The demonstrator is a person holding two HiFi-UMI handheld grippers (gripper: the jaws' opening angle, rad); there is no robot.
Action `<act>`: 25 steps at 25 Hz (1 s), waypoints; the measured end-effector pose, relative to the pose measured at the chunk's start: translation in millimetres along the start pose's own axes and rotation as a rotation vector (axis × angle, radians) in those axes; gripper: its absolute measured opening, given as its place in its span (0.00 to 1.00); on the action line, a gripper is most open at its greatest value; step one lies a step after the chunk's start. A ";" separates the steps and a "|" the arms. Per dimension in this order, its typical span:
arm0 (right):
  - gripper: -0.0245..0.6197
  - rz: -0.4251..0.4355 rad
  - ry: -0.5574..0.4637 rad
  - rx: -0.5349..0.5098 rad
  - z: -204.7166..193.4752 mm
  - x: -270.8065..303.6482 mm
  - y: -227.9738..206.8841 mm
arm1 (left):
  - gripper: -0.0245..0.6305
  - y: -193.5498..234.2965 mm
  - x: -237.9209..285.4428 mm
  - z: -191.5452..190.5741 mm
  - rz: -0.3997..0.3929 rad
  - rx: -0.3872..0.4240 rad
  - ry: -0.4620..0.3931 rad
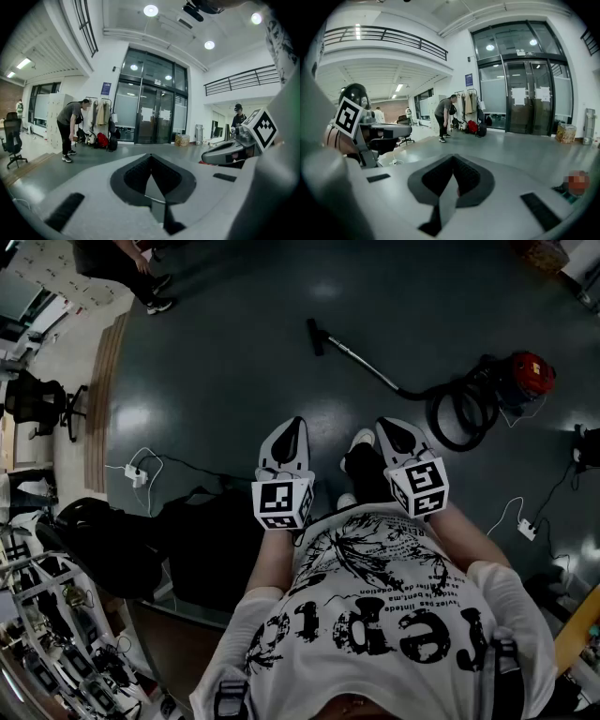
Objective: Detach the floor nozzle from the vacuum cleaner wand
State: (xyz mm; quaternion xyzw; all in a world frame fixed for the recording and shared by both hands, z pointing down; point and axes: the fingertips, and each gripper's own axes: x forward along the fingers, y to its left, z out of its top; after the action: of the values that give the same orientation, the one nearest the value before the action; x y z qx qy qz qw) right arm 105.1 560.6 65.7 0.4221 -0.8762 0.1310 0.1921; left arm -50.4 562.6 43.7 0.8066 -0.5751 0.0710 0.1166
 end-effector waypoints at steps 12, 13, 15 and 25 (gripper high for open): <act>0.04 0.076 0.020 0.153 66.7 217.1 -122.8 | 0.04 131.7 183.6 22.8 0.056 0.005 0.093; 0.04 0.081 0.025 0.151 73.2 233.4 -136.8 | 0.04 139.7 201.8 26.5 0.054 0.007 0.101; 0.04 0.113 0.039 0.153 82.1 261.3 -159.5 | 0.04 154.2 235.3 33.0 0.064 0.017 0.119; 0.04 0.120 0.115 0.126 58.8 415.9 -271.6 | 0.04 223.6 429.2 -23.2 -0.048 0.075 0.270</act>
State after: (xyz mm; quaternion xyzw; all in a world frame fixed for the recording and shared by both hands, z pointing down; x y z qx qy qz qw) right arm 69.3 85.4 217.6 0.3717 -0.8776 0.2211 0.2067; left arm -120.2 108.2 196.5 0.8071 -0.5316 0.1974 0.1646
